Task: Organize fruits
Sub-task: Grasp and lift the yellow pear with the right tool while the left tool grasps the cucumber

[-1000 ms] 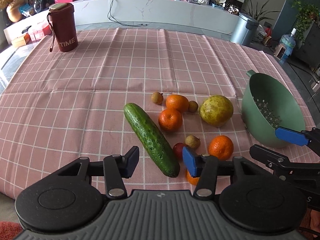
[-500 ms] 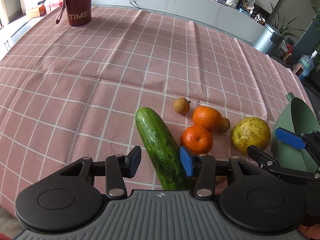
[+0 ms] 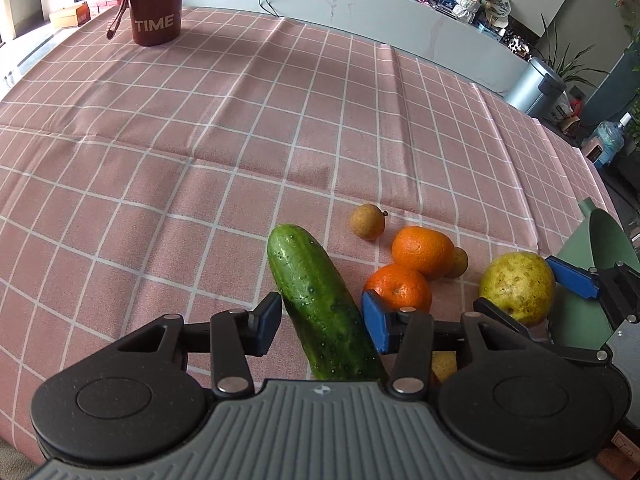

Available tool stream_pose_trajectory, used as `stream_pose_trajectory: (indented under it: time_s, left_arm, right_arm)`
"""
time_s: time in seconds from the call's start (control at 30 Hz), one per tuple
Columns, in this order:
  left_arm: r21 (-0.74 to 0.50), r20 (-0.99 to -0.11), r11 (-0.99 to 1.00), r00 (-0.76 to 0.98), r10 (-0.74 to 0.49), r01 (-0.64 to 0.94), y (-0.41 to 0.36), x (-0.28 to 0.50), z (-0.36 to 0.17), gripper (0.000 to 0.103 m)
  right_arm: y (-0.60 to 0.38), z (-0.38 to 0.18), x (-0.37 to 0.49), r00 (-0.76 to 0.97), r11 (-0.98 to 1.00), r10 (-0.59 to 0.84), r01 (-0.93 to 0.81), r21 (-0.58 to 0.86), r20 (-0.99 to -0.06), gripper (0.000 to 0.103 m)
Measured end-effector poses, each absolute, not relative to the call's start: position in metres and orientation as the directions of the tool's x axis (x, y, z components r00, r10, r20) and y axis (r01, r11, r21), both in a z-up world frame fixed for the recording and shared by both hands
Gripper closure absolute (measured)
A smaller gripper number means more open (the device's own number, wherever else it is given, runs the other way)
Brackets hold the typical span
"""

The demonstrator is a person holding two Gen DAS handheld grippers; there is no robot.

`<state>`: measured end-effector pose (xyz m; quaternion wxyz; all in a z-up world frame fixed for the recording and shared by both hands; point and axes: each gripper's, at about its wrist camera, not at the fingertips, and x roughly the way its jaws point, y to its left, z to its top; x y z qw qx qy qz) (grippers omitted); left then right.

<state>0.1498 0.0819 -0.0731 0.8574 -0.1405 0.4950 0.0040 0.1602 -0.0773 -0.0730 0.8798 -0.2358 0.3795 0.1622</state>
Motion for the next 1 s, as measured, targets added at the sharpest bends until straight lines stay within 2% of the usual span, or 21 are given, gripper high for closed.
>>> stream_pose_trajectory:
  time_s: [0.13, 0.27, 0.4, 0.47, 0.63, 0.87, 1.0]
  left_arm:
    - [-0.236, -0.861, 0.958, 0.491, -0.130, -0.161, 0.085, 0.148, -0.070, 0.047]
    - [-0.180, -0.870, 0.973, 0.486, -0.089, -0.144, 0.082, 0.146, -0.066, 0.043]
    - [-0.154, -0.883, 0.982, 0.461, -0.088, -0.107, 0.079, 0.152, -0.069, 0.031]
    - [-0.182, -0.885, 0.977, 0.450, -0.115, -0.107, 0.081, 0.154, -0.073, 0.031]
    - [-0.271, -0.872, 0.957, 0.448, -0.197, -0.107, 0.084, 0.156, -0.078, 0.051]
    - [-0.290, -0.849, 0.951, 0.488, -0.203, -0.108, 0.085, 0.146, -0.073, 0.057]
    - [-0.303, -0.822, 0.947, 0.532, -0.204, -0.105, 0.087, 0.132, -0.061, 0.059]
  right_arm:
    - [-0.075, -0.076, 0.159, 0.667, 0.825, 0.087, -0.465, -0.322, -0.740, 0.033]
    - [-0.073, -0.079, 0.157, 0.675, 0.814, 0.063, -0.461, -0.354, -0.735, 0.035]
    - [-0.073, -0.079, 0.156, 0.676, 0.814, 0.058, -0.458, -0.358, -0.734, 0.035]
    - [-0.073, -0.079, 0.156, 0.676, 0.814, 0.058, -0.458, -0.357, -0.735, 0.036]
    - [-0.073, -0.079, 0.156, 0.677, 0.815, 0.058, -0.457, -0.357, -0.733, 0.036]
    - [-0.074, -0.077, 0.155, 0.680, 0.821, 0.069, -0.454, -0.346, -0.730, 0.036]
    - [-0.076, -0.069, 0.150, 0.719, 0.832, 0.078, -0.429, -0.353, -0.690, 0.036]
